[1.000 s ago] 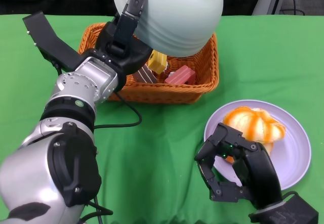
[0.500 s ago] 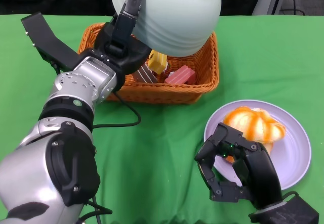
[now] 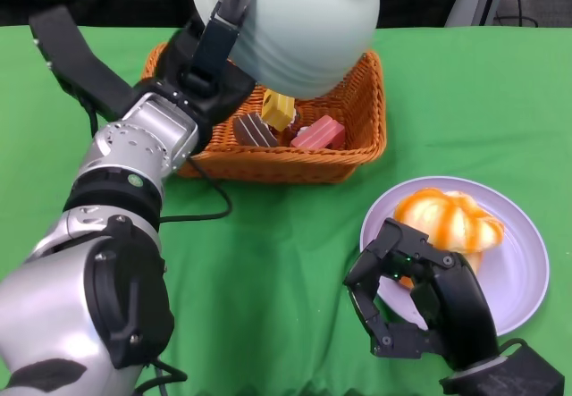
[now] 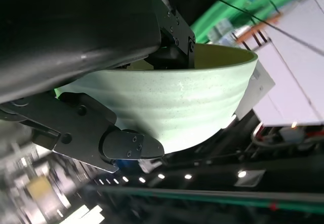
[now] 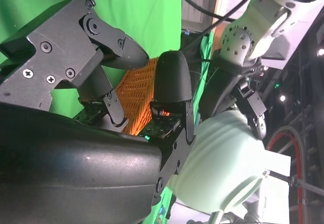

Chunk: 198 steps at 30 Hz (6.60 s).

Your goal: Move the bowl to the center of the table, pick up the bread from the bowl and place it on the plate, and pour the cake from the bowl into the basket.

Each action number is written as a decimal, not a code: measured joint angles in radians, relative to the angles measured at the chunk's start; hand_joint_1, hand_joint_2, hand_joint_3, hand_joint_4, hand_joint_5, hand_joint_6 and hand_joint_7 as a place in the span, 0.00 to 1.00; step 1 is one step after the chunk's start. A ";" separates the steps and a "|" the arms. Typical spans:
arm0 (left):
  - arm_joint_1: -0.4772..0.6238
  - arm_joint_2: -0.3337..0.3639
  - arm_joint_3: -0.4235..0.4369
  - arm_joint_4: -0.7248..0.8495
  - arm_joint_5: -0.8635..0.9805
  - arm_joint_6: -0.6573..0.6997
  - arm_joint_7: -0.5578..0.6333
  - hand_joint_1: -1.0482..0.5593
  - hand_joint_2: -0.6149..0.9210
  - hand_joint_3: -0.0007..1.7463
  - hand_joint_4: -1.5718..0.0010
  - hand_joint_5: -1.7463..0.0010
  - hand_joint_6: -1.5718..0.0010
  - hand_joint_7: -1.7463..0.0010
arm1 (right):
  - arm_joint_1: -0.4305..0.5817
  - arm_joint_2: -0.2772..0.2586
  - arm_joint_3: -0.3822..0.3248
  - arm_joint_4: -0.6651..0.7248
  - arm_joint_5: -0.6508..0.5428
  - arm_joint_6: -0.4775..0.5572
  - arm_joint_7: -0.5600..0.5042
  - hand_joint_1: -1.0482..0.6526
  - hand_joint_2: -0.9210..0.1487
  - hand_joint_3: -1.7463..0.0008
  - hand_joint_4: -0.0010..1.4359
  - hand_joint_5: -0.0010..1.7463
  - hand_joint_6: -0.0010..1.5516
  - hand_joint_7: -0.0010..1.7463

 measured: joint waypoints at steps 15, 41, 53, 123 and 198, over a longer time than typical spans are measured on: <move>0.084 0.003 -0.219 -0.074 0.210 -0.426 -0.198 0.53 0.98 0.35 0.55 0.00 0.60 0.13 | 0.000 0.001 -0.004 0.007 0.016 0.000 0.012 0.54 0.48 0.32 0.57 1.00 0.42 0.81; 0.237 0.295 -0.720 -0.093 1.237 -1.322 0.776 0.56 0.92 0.36 0.61 0.00 0.59 0.25 | -0.005 0.000 -0.006 0.008 0.015 0.001 0.011 0.56 0.45 0.35 0.56 1.00 0.40 0.83; 0.234 0.379 -0.974 -0.068 1.547 -1.232 1.331 0.57 0.98 0.22 0.59 0.00 0.57 0.24 | -0.005 -0.001 -0.006 0.008 0.015 0.001 0.011 0.54 0.44 0.36 0.56 1.00 0.40 0.83; 0.516 0.481 -1.492 0.050 1.790 -1.100 1.923 0.57 1.00 0.12 0.61 0.00 0.71 0.06 | -0.006 -0.010 -0.039 0.002 0.062 0.013 0.059 0.55 0.44 0.36 0.54 0.99 0.40 0.82; 0.958 0.096 -0.647 -0.759 0.182 -1.080 -0.258 0.51 1.00 0.17 0.51 0.16 0.48 0.38 | 0.150 -0.085 0.043 -0.440 0.111 0.221 0.181 0.47 0.32 0.53 0.57 0.97 0.45 0.76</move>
